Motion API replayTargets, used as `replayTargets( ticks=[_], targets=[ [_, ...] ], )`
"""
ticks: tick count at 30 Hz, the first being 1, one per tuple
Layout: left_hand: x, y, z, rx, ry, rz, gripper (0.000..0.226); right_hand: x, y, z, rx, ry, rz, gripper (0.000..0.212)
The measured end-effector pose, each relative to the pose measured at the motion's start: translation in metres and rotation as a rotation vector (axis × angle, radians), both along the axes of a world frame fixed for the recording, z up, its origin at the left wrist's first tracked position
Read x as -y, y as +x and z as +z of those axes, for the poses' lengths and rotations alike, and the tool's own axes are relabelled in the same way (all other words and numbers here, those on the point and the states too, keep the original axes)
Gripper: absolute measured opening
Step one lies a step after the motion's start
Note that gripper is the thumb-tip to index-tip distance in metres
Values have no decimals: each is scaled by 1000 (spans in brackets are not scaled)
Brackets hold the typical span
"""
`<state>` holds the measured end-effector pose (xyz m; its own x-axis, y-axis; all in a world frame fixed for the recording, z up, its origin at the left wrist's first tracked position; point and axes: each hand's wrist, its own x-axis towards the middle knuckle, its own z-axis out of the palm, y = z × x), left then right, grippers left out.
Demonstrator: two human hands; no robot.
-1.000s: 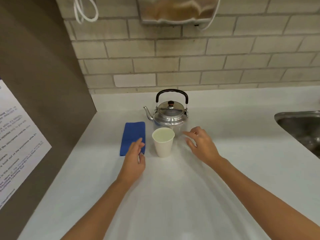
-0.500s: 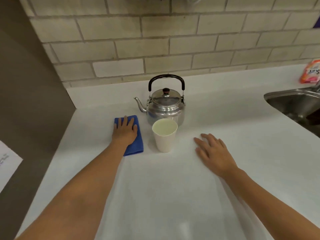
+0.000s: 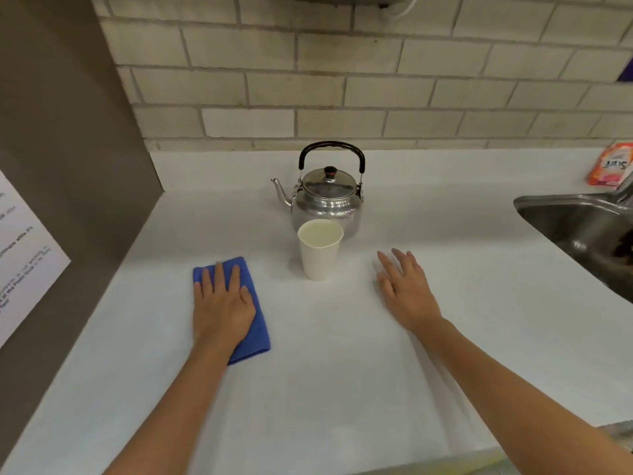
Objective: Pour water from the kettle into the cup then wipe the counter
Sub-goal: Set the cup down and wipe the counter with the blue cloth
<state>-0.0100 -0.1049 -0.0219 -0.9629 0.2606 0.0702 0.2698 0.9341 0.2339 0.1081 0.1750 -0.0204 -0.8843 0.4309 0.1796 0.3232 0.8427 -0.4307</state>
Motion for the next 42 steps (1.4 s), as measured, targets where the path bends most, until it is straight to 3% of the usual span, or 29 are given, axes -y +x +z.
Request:
replayTargets(
  ticks=[4, 7, 12, 15, 17, 21, 24, 29, 32, 38, 42],
  targets=[
    [-77, 99, -2, -11, 31, 11, 54, 1, 3, 4, -16, -26, 46, 46],
    [-78, 125, 0, 25, 37, 26, 54, -11, 13, 10, -13, -105, 160, 46],
    [-27, 130, 5, 30, 97, 344, 54, -74, 36, 15, 107, 119, 186, 46],
    [-72, 151, 7, 1, 44, 485, 56, -94, 41, 14, 172, 101, 225, 46],
    [-135, 171, 7, -19, 15, 431, 58, -98, 40, 12, 167, 111, 265, 45],
    [-241, 198, 1, 31, 71, 100, 62, -112, 41, 10, 118, 93, 306, 46],
    [-223, 197, -4, 49, 69, 29, 65, -129, 41, 12, 79, 101, 316, 45],
    [-177, 180, -11, 10, 65, 187, 65, -138, 31, 12, 55, 81, 305, 45],
    [-208, 154, -6, -10, 48, 192, 62, -145, 28, 10, 26, -33, 292, 45],
    [-335, 83, 10, 18, 18, -69, 54, -164, 28, 1, -91, -252, 335, 44],
    [-326, 108, -9, -5, 47, -179, 53, -165, 21, 4, -97, -313, 309, 44]
  ],
)
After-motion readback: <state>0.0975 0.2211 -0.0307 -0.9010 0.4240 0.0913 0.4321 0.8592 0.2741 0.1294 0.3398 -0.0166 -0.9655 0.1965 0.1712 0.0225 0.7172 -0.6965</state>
